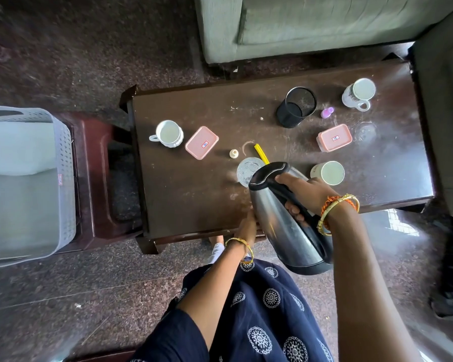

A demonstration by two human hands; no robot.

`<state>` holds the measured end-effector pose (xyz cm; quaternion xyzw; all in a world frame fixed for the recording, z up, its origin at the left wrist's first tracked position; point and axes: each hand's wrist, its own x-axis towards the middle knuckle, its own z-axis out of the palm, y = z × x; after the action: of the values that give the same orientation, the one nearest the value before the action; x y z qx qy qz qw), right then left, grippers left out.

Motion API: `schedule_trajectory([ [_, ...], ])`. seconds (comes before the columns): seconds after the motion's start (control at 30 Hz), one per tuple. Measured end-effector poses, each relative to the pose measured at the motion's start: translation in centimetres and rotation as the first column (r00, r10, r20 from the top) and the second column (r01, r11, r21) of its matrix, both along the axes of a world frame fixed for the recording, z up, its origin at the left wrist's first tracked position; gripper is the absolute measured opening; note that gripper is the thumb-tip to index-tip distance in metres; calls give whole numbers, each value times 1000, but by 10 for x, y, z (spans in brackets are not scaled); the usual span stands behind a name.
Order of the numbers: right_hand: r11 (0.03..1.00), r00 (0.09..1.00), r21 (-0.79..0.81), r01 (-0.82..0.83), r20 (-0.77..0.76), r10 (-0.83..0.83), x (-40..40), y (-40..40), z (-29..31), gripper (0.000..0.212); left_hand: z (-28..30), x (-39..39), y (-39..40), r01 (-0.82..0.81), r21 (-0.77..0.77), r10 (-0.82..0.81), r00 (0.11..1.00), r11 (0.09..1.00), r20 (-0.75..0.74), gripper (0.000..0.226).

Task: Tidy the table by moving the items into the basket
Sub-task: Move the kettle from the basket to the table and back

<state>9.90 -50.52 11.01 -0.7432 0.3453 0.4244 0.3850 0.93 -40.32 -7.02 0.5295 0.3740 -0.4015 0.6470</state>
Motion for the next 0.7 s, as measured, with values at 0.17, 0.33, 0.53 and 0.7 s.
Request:
schedule_trajectory([
  [0.17, 1000, 1000, -4, 20, 10, -20, -3, -2, -1, 51, -1, 1, 0, -42, -9, 41, 999, 999, -32, 50],
  [0.33, 1000, 1000, -6, 8, 7, -8, -5, -2, 1, 51, 0, 2, -2, -7, 1, 7, 1000, 1000, -21, 50],
  [0.53, 1000, 1000, -4, 2, 5, -2, -3, 0, 7, 49, 3, 1, -2, 73, 53, -75, 996, 996, 50, 52],
  [0.7, 1000, 1000, -22, 12, 23, -11, -2, 0, 11, 50, 9, 7, -2, 54, 0, -54, 998, 999, 17, 43],
])
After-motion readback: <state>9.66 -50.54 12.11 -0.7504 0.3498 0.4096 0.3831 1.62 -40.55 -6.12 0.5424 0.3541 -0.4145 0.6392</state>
